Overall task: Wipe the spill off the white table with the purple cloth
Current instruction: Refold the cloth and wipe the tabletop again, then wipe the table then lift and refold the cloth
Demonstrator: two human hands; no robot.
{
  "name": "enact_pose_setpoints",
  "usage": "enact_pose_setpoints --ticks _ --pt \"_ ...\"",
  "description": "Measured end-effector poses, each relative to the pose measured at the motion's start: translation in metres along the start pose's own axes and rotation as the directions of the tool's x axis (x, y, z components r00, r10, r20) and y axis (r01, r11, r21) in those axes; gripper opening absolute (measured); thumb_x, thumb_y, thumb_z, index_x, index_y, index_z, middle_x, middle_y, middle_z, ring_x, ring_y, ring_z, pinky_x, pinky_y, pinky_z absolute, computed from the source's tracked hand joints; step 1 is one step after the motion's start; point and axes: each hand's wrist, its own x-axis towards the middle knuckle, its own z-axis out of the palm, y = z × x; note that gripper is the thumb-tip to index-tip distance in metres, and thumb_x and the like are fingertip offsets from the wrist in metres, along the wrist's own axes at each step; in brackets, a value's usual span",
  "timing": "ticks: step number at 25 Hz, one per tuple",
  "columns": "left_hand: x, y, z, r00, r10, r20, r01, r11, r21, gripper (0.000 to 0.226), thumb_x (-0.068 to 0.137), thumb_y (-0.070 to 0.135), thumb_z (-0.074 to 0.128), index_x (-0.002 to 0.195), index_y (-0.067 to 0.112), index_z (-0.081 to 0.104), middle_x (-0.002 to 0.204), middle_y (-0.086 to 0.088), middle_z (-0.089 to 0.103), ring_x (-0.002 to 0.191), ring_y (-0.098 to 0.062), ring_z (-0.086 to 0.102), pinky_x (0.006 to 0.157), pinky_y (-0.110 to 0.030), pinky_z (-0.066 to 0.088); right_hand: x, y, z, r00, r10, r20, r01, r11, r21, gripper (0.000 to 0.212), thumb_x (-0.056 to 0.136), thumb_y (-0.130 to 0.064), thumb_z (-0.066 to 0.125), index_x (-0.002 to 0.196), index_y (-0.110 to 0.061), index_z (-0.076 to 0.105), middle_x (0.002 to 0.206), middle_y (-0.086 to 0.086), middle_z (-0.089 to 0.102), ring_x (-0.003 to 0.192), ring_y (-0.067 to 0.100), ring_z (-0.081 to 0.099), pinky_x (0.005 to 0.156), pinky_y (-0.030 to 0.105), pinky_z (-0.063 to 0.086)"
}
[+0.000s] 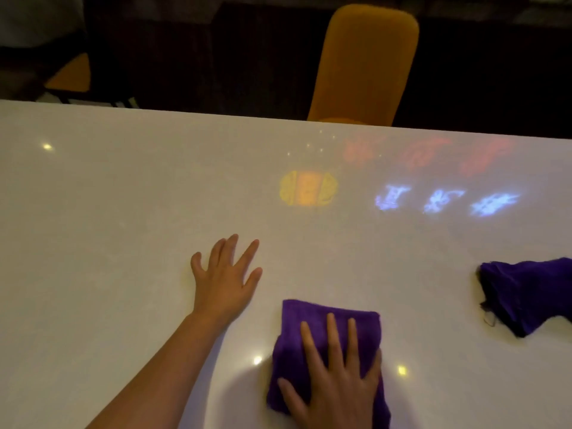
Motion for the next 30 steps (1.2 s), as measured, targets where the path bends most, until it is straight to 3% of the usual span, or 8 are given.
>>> enact_pose_setpoints --ticks 3,5,9,15,20,25,28,30 --pt "0.001 -0.001 0.007 1.000 -0.015 -0.002 0.015 1.000 0.011 0.056 0.088 0.058 0.012 0.142 0.047 0.002 0.159 -0.002 0.005 0.146 -0.022 -0.004 0.109 -0.062 -0.006 0.049 -0.033 0.010 0.993 -0.050 -0.107 0.053 0.998 0.019 0.077 0.066 -0.076 0.038 0.131 -0.035 0.044 0.143 0.008 0.046 0.133 0.041 0.034 0.095 0.074 0.025" --pt "0.003 -0.002 0.010 0.999 -0.036 -0.012 0.036 0.999 0.021 0.058 0.087 0.058 0.012 0.142 0.047 -0.001 0.160 -0.001 0.001 0.146 -0.022 -0.005 0.109 -0.063 -0.002 0.117 -0.029 0.001 0.991 -0.041 -0.126 0.047 0.998 0.042 0.075 0.072 -0.074 0.032 0.138 -0.038 0.030 0.153 0.008 0.030 0.142 0.037 0.017 0.103 0.073 0.010" --pt "0.005 -0.003 0.013 0.998 -0.058 -0.002 0.058 0.998 0.038 0.058 0.086 0.061 0.012 0.140 0.050 -0.008 0.160 0.001 -0.003 0.146 -0.022 -0.005 0.109 -0.063 -0.001 0.214 0.044 -0.026 0.993 0.102 -0.061 -0.101 0.995 0.013 0.072 0.076 -0.074 0.034 0.140 -0.043 0.022 0.158 0.003 0.014 0.144 0.029 0.005 0.107 0.069 0.007" --pt "0.003 -0.002 0.010 0.997 -0.072 0.023 0.070 0.996 0.049 0.061 0.082 0.065 0.006 0.139 0.050 -0.011 0.160 0.002 -0.006 0.146 -0.021 -0.008 0.110 -0.062 -0.001 0.081 0.119 -0.023 0.960 0.258 -0.111 -0.262 0.965 -0.023 0.077 0.068 -0.078 0.030 0.137 -0.044 0.027 0.153 0.007 0.029 0.141 0.033 0.016 0.103 0.067 0.023" --pt "0.001 0.003 0.008 0.996 -0.087 0.006 0.087 0.994 0.071 0.065 0.078 0.064 -0.003 0.139 0.046 -0.014 0.160 0.000 -0.001 0.146 -0.023 -0.004 0.110 -0.061 0.003 0.047 0.001 0.001 0.996 -0.030 -0.080 0.036 0.996 0.076 0.080 0.058 -0.075 0.047 0.130 -0.039 0.045 0.139 0.009 0.051 0.132 0.039 0.035 0.099 0.069 0.021" --pt "0.003 0.002 0.008 0.997 -0.071 0.018 0.069 0.995 0.075 0.070 0.075 0.069 -0.013 0.141 0.047 -0.007 0.159 0.001 0.002 0.146 -0.023 0.001 0.110 -0.061 0.007 0.197 0.004 -0.023 0.992 -0.125 -0.001 0.125 0.990 0.064 0.074 0.076 -0.073 0.033 0.141 -0.040 0.020 0.157 0.006 0.015 0.144 0.034 0.000 0.108 0.068 0.001" --pt "0.002 0.004 0.007 0.991 -0.107 0.083 0.096 0.987 0.127 0.072 0.069 0.069 -0.021 0.138 0.047 -0.021 0.155 0.004 -0.020 0.145 -0.022 -0.013 0.112 -0.060 -0.001 0.216 0.031 -0.030 0.993 -0.112 0.042 0.109 0.991 0.074 0.076 0.076 -0.077 0.021 0.142 -0.041 0.010 0.159 0.003 0.006 0.144 0.030 -0.004 0.109 0.066 -0.003" --pt "0.007 0.009 -0.002 0.987 -0.112 0.115 0.101 0.990 0.099 0.074 0.071 0.070 -0.015 0.141 0.045 -0.013 0.157 0.004 -0.017 0.146 -0.021 -0.010 0.113 -0.060 0.000 0.211 0.040 -0.036 0.991 -0.128 0.026 0.122 0.978 0.168 0.071 0.082 -0.071 0.021 0.143 -0.036 0.011 0.158 0.002 0.012 0.144 0.027 0.006 0.110 0.063 -0.005"
